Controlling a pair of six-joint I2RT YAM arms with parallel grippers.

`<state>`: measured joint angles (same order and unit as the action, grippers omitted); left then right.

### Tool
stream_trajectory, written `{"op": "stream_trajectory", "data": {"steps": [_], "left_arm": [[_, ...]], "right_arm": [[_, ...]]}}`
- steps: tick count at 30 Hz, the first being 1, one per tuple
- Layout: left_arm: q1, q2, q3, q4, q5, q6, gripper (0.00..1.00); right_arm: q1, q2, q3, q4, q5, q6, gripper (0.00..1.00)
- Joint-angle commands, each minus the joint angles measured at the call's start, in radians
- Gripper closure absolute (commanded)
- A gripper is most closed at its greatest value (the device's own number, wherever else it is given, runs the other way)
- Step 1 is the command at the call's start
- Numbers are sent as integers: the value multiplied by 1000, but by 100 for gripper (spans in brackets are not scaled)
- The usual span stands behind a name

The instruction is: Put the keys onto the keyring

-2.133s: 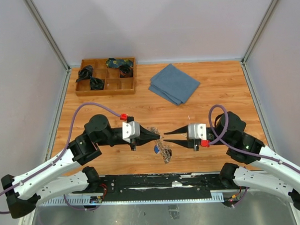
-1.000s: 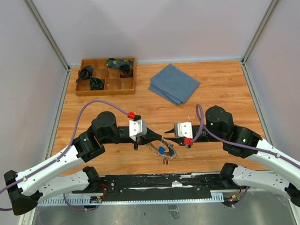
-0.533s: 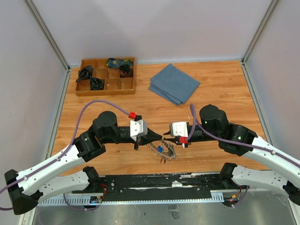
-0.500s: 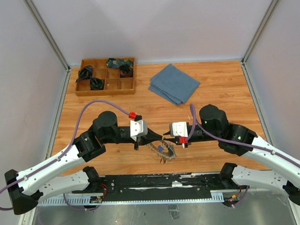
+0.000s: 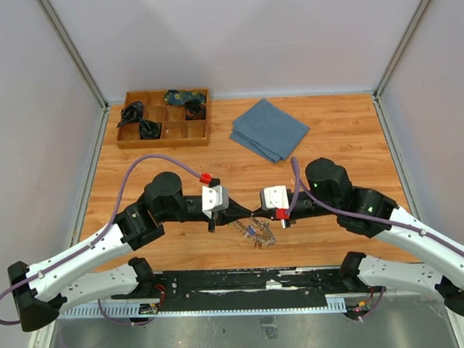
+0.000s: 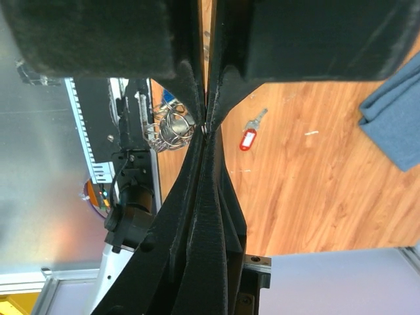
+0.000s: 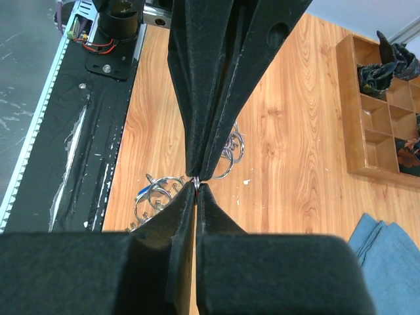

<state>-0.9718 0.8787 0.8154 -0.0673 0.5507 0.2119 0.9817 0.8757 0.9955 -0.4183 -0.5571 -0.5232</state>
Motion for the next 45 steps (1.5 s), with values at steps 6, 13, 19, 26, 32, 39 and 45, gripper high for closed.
{"op": "stream_trajectory", "data": {"steps": [6,13,19,26,32,39,45], "left_arm": [[3,-133,-147,264,-122,-129,65],[5,-212,-272,348,-207,-254,56],[4,-243,-332,366,-324,-327,53],[4,-226,-352,341,-479,-388,51],[4,-205,-371,332,-573,-439,51],[4,-196,-396,339,-563,-479,51],[4,-204,-400,330,-565,-468,52]], "right_arm": [[12,36,136,-213,41,53,100],[12,92,201,-307,76,93,100],[12,178,284,-430,186,134,100],[11,326,367,-512,467,270,100],[11,452,416,-536,605,432,100],[3,559,438,-700,609,475,100],[3,637,435,-815,557,486,100]]}}
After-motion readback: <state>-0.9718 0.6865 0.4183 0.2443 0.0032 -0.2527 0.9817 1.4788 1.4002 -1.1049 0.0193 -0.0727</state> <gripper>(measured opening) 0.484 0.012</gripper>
